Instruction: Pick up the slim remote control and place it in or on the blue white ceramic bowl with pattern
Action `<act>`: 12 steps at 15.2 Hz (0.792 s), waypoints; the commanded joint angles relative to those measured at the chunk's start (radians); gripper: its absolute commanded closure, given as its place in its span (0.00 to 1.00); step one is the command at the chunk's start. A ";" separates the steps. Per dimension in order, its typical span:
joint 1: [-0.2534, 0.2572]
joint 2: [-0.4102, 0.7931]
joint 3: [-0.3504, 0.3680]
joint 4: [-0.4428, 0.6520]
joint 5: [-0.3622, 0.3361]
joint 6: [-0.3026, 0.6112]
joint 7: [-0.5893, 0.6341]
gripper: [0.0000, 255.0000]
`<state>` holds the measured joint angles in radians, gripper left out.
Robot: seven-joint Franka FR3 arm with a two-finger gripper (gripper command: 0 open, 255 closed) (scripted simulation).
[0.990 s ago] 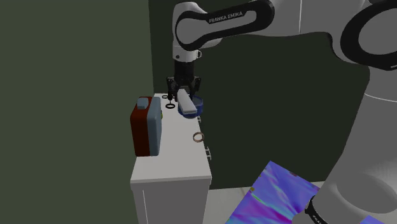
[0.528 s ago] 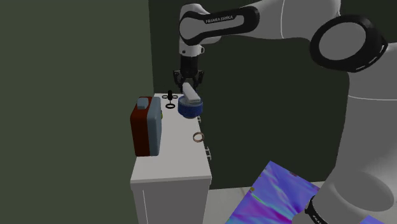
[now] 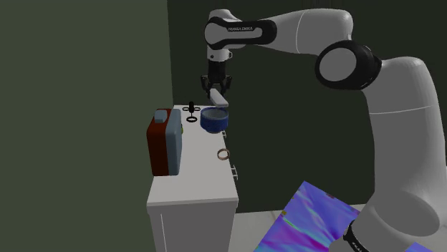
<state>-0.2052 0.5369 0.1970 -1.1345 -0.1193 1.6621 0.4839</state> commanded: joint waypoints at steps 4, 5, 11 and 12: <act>-0.008 0.000 -0.002 -0.067 0.000 0.068 -0.002 1.00; -0.009 -0.001 -0.002 -0.082 0.000 0.082 -0.001 1.00; -0.014 0.000 -0.003 -0.162 -0.002 0.162 0.003 1.00; -0.014 0.002 -0.003 -0.177 -0.003 0.179 0.004 1.00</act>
<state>-0.2196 0.5350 0.1939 -1.3040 -0.1212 1.8290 0.4866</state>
